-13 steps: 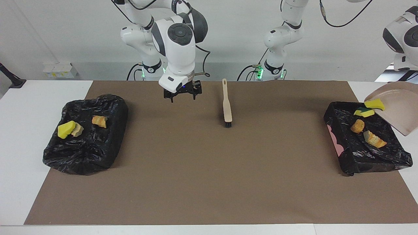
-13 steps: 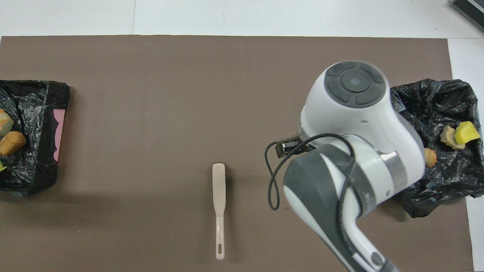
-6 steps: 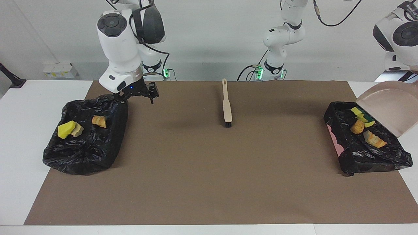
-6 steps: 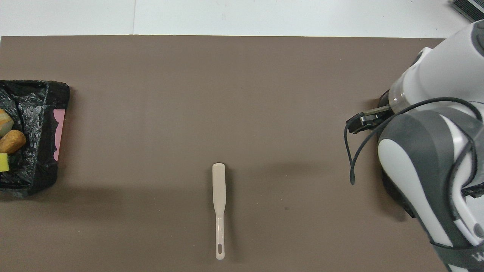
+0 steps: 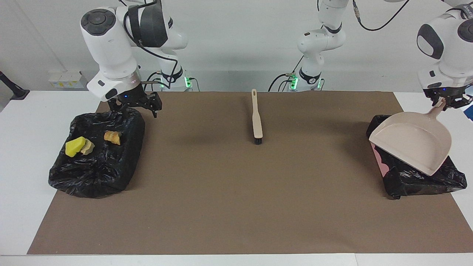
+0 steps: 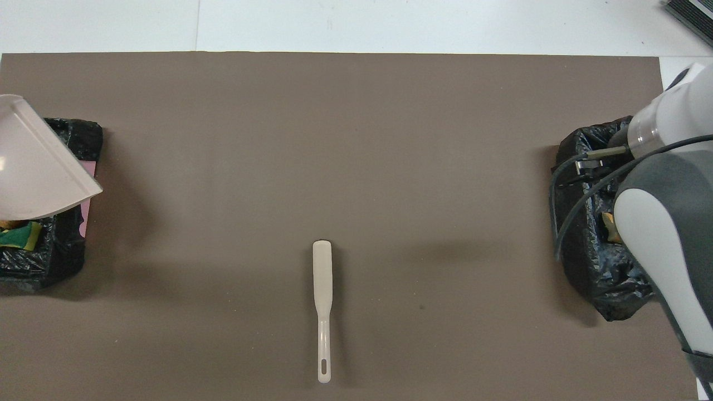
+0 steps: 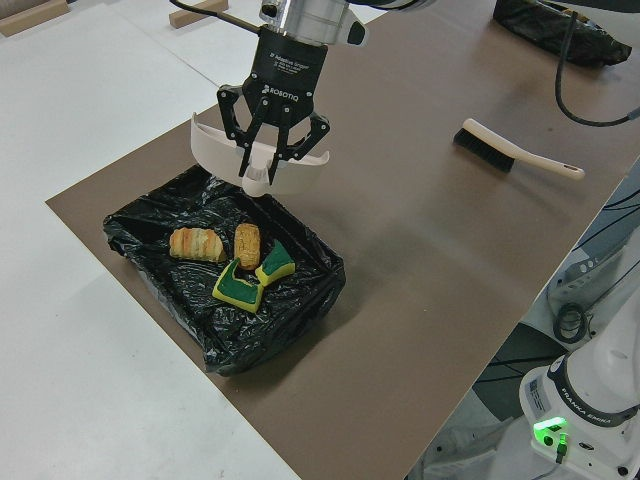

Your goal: Sweep and dump trash in bin

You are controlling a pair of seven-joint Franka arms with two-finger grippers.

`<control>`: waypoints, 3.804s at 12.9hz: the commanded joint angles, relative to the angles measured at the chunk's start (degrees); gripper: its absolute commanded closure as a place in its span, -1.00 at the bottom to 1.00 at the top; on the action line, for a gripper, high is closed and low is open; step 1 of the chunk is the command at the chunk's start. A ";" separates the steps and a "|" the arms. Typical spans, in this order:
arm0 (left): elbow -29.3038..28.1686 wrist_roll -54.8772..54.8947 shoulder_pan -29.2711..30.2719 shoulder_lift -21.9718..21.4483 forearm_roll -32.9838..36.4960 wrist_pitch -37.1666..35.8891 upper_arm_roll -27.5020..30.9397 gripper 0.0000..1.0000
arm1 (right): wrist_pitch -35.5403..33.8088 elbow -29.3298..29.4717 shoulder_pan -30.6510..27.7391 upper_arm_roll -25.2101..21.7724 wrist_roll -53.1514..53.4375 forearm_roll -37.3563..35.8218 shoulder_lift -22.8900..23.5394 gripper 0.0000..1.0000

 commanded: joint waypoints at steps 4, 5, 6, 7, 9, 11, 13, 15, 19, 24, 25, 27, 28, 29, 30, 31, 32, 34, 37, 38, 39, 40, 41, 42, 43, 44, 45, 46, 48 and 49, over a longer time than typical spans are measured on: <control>0.30 -31.79 -14.15 3.50 -11.93 -0.59 0.74 1.00 | -1.15 1.06 -2.57 -2.34 -0.19 2.22 -2.12 -1.00; 0.82 -35.76 -15.82 3.86 -15.61 -0.07 0.74 1.00 | -1.16 1.06 -1.87 -4.10 -0.63 3.44 -2.47 -1.00; 1.00 -39.28 -18.01 4.56 -18.26 -0.06 0.83 1.00 | -1.33 1.06 -1.86 -4.99 -0.55 5.02 -3.09 -1.00; 2.05 -42.97 -20.12 5.43 -18.72 -0.06 0.83 1.00 | -1.42 0.11 -1.95 -5.35 0.32 5.91 -4.40 -1.00; 6.60 -53.50 -25.56 10.77 -18.73 -0.76 0.83 1.00 | -0.37 -2.01 -1.77 -5.26 0.51 5.92 -5.73 -1.00; 12.75 -62.92 -29.44 17.01 -19.16 -0.76 0.83 1.00 | -0.36 -1.40 -1.86 -5.18 0.07 5.83 -5.38 -1.00; 18.12 -68.73 -33.22 22.03 -22.14 -0.76 0.92 1.00 | -0.45 -1.40 -1.86 -5.09 0.16 5.83 -5.38 -1.00; 23.30 -80.30 -36.04 27.04 -24.59 0.90 0.74 1.00 | -0.45 -1.40 -1.86 -5.09 0.16 5.83 -5.38 -1.00; 23.42 -85.45 -39.38 29.43 -29.18 8.37 0.92 1.00 | -0.45 -1.40 -1.86 -5.09 0.16 5.83 -5.38 -1.00; 19.12 -85.38 -42.03 30.49 -28.39 12.14 0.92 1.00 | -0.63 -1.40 -1.86 -5.09 0.16 5.83 -5.38 -1.00; 18.68 -85.29 -42.03 30.40 -28.39 11.90 0.92 1.00 | -0.63 -1.40 -1.86 -5.09 0.16 5.83 -5.38 -1.00; 15.35 -84.85 -42.21 29.01 -28.39 11.81 0.92 0.63 | -0.63 -1.40 -1.86 -5.09 0.16 5.83 -5.38 -1.00; 14.55 -84.85 -42.38 28.56 -28.39 11.81 0.92 0.45 | -0.63 -1.40 -1.86 -5.09 0.16 5.83 -5.38 -1.00; 14.10 -84.85 -42.38 28.38 -28.31 11.81 1.01 0.23 | -0.63 -1.40 -1.86 -5.09 0.16 5.83 -5.38 -1.00; 14.10 -84.85 -42.21 28.38 -28.30 11.72 1.09 -0.28 | -0.63 -1.40 -1.86 -5.18 0.16 5.83 -5.38 -1.00; 14.27 -84.32 -42.03 28.29 -28.13 11.80 1.27 -0.99 | -0.63 -1.40 -1.86 -5.09 0.16 5.83 -5.38 -1.00; 13.84 -83.28 -42.03 27.51 -27.61 11.46 1.27 -1.00 | -0.63 -1.40 -1.86 -5.09 0.16 5.83 -5.47 -1.00; 9.91 -82.39 -41.59 23.05 -27.43 10.49 1.71 -1.00 | -0.63 -1.40 -1.86 -5.09 0.16 5.83 -5.38 -1.00; -0.28 -75.46 -37.39 10.41 -24.89 9.27 2.50 -1.00 | -0.63 -1.40 -1.86 -5.09 0.16 5.83 -5.38 -1.00; -1.71 -71.27 -34.41 6.01 -23.48 8.39 2.33 -1.00 | -0.63 -1.40 -1.86 -5.09 0.16 5.83 -5.38 -1.00; -1.46 -66.00 -31.34 3.01 -23.47 6.12 2.41 -1.00 | -0.63 -1.40 -1.86 -5.09 0.16 5.83 -5.38 -1.00; -0.85 -63.60 -29.39 1.33 -23.04 3.83 2.50 -1.00 | -0.72 -1.40 -1.86 -5.09 0.16 5.83 -5.38 -1.00; 0.46 -62.45 -26.76 -0.08 -22.86 2.59 2.59 -1.00 | -0.63 -1.40 -1.86 -5.09 0.16 5.83 -5.38 -1.00; 2.83 -60.52 -24.39 -0.70 -22.77 1.18 2.59 -1.00 | -0.63 -1.40 -1.86 -5.09 0.16 5.83 -5.47 -1.00; 5.63 -58.24 -22.97 -0.97 -22.77 -2.31 2.68 -1.00 | -0.72 -1.40 -1.86 -5.09 0.16 5.83 -5.47 -1.00; 8.88 -55.61 -20.87 -1.06 -22.68 -6.09 2.94 -1.00 | -0.63 -1.40 -1.86 -5.09 0.16 5.83 -5.38 -1.00; 12.13 -52.45 -18.67 -1.06 -23.11 -9.26 3.03 -1.00 | -0.63 -1.40 -1.86 -5.09 0.16 5.83 -5.38 -1.00; 14.95 -51.28 -17.52 -0.89 -23.38 -12.86 3.03 -1.00 | -0.63 -1.40 -1.86 -5.09 0.16 5.83 -5.38 -1.00; 17.69 -51.27 -16.20 -0.45 -23.56 -16.75 2.94 -1.00 | -0.63 -1.40 -1.86 -5.09 0.16 5.83 -5.38 -1.00; 19.70 -51.27 -15.93 -0.01 -23.56 -18.67 2.94 -1.00 | -0.63 -1.40 -1.86 -5.09 0.16 5.83 -5.47 -1.00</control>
